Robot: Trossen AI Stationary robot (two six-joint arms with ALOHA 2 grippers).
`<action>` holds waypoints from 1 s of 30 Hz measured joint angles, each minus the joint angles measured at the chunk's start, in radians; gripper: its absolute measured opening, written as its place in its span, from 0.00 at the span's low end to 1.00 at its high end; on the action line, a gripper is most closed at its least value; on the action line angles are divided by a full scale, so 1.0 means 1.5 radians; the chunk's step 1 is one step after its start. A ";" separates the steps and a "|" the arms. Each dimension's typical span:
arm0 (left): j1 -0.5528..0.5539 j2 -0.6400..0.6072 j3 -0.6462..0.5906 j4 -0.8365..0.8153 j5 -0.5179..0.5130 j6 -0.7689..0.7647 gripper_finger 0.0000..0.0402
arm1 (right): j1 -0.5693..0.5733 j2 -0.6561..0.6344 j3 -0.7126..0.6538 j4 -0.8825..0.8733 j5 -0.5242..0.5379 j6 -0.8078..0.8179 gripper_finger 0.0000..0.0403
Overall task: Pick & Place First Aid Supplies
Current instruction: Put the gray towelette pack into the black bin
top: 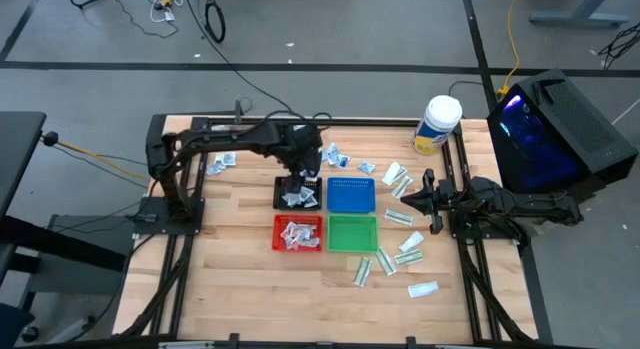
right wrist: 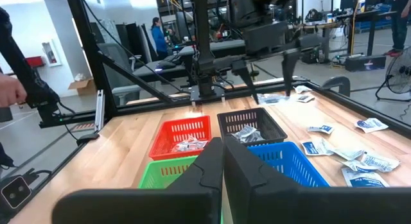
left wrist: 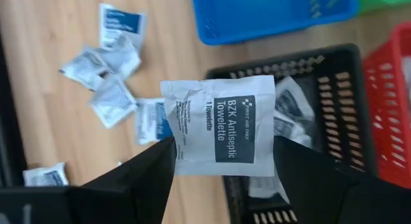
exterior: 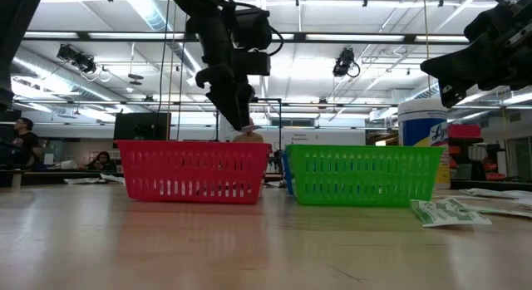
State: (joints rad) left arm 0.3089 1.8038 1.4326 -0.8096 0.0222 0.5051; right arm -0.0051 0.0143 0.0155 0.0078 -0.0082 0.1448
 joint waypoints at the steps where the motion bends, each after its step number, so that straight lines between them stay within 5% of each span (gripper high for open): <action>1: -0.005 0.000 0.000 -0.008 0.000 -0.003 0.66 | 0.000 0.000 0.000 0.000 0.000 0.000 0.04; 18: -0.037 0.000 0.000 -0.085 0.001 -0.190 0.66 | 0.000 0.000 0.000 0.000 0.000 0.000 0.04; 30: -0.040 0.001 -0.050 -0.067 0.019 -0.195 0.66 | 0.000 0.000 0.000 0.000 0.000 0.000 0.04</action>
State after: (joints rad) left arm 0.2484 1.8050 1.3575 -0.9105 0.0500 0.2119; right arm -0.0051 0.0143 0.0154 0.0078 -0.0082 0.1447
